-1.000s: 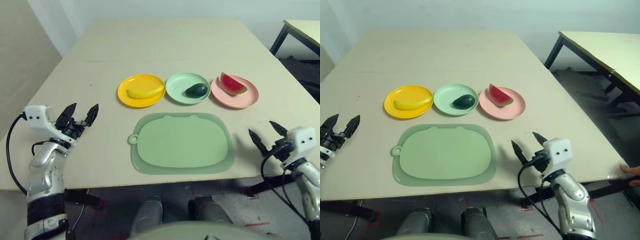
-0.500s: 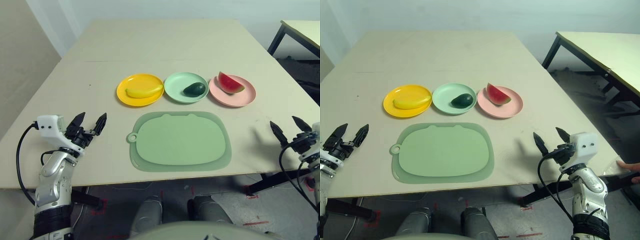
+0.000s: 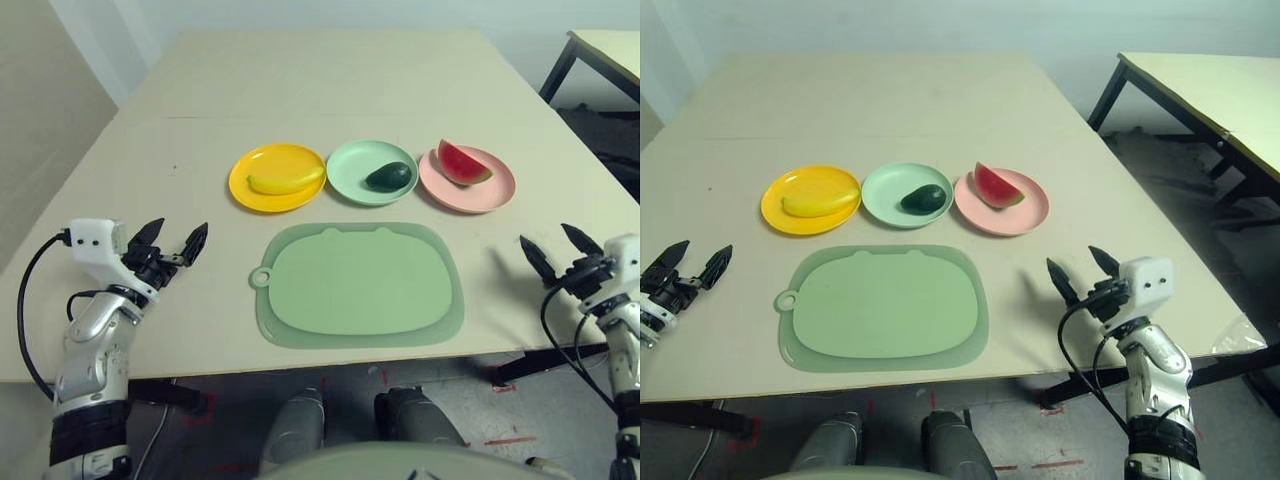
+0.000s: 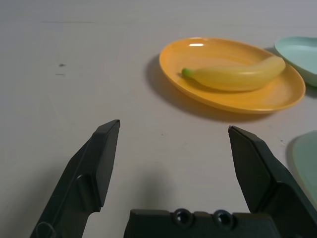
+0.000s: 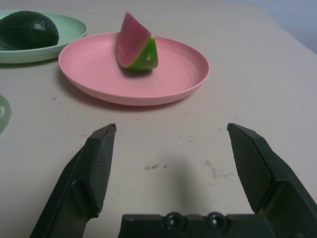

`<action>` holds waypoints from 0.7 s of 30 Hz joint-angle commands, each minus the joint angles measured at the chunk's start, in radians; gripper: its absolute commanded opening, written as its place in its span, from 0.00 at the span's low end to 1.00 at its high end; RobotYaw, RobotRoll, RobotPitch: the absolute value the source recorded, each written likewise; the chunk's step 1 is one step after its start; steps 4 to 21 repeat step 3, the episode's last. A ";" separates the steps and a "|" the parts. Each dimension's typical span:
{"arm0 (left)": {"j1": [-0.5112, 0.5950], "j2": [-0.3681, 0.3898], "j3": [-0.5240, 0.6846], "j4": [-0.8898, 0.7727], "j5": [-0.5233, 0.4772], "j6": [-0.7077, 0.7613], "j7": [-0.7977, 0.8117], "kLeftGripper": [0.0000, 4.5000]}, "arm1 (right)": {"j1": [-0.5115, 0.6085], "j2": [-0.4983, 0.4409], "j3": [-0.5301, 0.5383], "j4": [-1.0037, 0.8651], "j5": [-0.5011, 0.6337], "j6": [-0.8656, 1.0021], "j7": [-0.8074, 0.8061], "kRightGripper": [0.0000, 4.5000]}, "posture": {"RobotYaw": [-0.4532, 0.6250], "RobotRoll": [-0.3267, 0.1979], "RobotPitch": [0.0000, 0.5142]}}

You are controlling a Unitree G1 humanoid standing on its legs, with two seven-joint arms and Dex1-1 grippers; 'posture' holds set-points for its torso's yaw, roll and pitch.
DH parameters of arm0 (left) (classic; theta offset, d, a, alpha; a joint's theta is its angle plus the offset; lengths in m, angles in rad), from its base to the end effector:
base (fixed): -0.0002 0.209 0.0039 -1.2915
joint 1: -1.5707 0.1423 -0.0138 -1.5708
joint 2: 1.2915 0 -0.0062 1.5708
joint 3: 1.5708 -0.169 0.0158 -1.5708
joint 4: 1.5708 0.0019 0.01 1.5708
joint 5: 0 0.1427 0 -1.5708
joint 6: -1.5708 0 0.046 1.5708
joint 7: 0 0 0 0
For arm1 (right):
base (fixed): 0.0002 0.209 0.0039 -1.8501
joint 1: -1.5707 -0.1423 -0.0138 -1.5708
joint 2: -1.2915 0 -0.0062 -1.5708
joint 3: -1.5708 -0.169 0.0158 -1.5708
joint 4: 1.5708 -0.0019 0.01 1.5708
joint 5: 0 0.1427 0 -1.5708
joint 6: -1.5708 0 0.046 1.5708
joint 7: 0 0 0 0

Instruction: Place the fruits into color-matched plates.

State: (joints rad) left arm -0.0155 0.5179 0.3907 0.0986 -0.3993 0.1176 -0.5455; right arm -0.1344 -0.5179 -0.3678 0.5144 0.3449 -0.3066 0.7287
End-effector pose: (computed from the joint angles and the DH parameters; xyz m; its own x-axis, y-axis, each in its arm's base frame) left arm 0.1935 0.3120 0.1029 0.9881 -0.1491 -0.0388 0.1513 0.9866 0.0614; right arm 0.2008 -0.3285 0.0722 0.9704 0.2371 0.0466 -0.2273 0.9610 -0.1577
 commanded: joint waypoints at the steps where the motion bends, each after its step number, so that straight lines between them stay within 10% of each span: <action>1: -0.015 0.005 -0.017 0.011 0.018 -0.008 -0.006 0.99 | -0.005 0.014 0.011 0.021 -0.012 -0.010 -0.017 1.00 | 0.52 0.62 0.17; 21: -0.028 0.009 -0.016 0.022 0.018 -0.011 -0.006 0.99 | -0.012 0.016 0.010 0.031 -0.015 -0.018 -0.021 1.00 | 0.52 0.62 0.16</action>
